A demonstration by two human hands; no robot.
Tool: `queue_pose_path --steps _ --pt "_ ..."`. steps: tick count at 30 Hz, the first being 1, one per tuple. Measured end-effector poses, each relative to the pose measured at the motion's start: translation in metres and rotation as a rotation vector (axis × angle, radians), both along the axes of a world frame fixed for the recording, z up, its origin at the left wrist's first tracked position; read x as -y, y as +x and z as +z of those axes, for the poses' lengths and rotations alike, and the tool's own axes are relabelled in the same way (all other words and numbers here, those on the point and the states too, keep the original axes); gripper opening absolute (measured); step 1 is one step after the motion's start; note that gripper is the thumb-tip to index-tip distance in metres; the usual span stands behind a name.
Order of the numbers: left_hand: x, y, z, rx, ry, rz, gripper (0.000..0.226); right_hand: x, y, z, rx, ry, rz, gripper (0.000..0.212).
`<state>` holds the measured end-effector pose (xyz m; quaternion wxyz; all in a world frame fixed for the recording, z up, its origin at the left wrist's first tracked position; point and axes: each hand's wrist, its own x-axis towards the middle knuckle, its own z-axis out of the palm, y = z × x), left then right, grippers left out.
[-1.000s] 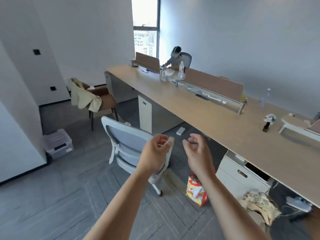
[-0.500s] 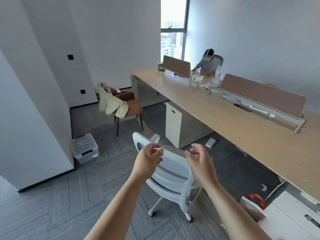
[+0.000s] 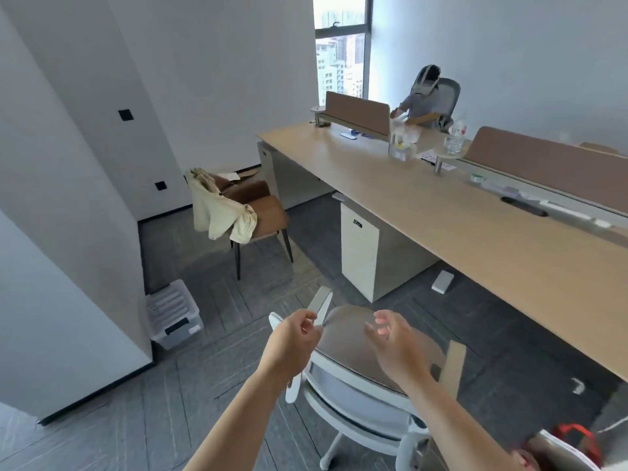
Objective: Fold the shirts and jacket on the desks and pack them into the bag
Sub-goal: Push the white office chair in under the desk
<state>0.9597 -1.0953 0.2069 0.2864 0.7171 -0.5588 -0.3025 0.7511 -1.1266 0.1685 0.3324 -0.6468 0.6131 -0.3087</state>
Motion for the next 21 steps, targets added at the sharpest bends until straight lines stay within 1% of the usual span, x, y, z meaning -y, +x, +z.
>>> queue_pose_path --steps 4,6,8,10,13,17,21 --pt "0.053 0.023 -0.021 0.03 0.035 -0.126 0.027 0.026 0.011 -0.012 -0.11 0.001 -0.14 0.037" --pt "0.081 0.035 -0.037 0.037 0.048 -0.198 0.027 0.033 0.017 -0.024 -0.184 -0.015 -0.214 0.04" --pt "0.104 0.046 -0.055 0.055 0.06 -0.318 0.029 0.033 0.024 -0.038 -0.268 -0.015 -0.275 0.042" --pt "0.122 0.056 -0.071 0.059 0.091 -0.441 0.03 0.026 0.034 -0.051 -0.329 0.034 -0.355 0.041" --pt "0.135 0.071 -0.088 0.056 0.129 -0.563 0.031 0.01 0.052 -0.061 -0.415 0.069 -0.466 0.038" --pt "0.14 0.077 -0.101 0.058 0.169 -0.686 0.031 -0.003 0.073 -0.059 -0.471 0.098 -0.541 0.041" --pt "0.139 0.079 -0.114 0.031 0.184 -0.712 0.034 -0.009 0.087 -0.064 -0.482 0.129 -0.587 0.047"
